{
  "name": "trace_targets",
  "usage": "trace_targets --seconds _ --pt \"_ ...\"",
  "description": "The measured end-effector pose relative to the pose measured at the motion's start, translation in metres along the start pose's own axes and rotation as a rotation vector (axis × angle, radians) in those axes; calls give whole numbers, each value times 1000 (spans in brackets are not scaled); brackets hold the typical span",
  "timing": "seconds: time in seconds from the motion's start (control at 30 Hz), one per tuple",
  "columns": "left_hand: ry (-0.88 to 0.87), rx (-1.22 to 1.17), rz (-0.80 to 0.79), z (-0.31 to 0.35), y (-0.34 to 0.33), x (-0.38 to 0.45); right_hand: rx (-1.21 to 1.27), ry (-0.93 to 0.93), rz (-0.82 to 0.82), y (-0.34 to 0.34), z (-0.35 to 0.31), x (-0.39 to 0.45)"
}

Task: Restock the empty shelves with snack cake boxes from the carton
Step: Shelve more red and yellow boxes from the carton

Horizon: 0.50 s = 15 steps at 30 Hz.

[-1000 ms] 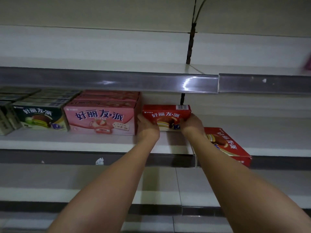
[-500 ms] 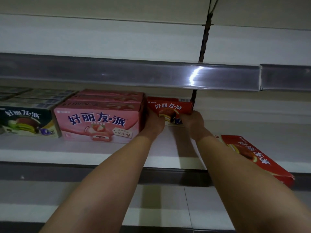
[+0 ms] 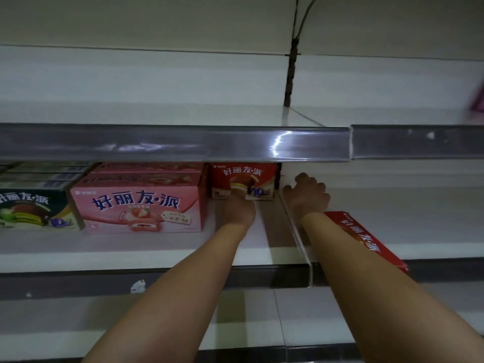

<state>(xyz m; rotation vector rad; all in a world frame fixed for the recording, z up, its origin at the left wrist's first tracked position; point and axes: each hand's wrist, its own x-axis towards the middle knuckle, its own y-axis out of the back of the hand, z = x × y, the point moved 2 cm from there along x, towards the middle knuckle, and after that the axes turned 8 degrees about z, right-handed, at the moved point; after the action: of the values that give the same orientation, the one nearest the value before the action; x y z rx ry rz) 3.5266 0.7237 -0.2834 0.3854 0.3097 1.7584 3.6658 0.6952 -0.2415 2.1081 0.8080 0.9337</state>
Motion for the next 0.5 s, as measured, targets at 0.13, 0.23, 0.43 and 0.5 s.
trace_targets --seconds 0.13,0.23,0.43,0.5 --pt "91 -109 -249 19 -34 -37 -221 -184 -51 28 40 -7" --pt "156 -175 -355 29 -51 -65 -206 -355 -166 38 66 -15" --pt "279 -329 -371 29 -53 -77 73 -128 -218 37 54 -26" --pt "357 -441 -348 25 -40 -75 189 2 -224 35 38 -31"
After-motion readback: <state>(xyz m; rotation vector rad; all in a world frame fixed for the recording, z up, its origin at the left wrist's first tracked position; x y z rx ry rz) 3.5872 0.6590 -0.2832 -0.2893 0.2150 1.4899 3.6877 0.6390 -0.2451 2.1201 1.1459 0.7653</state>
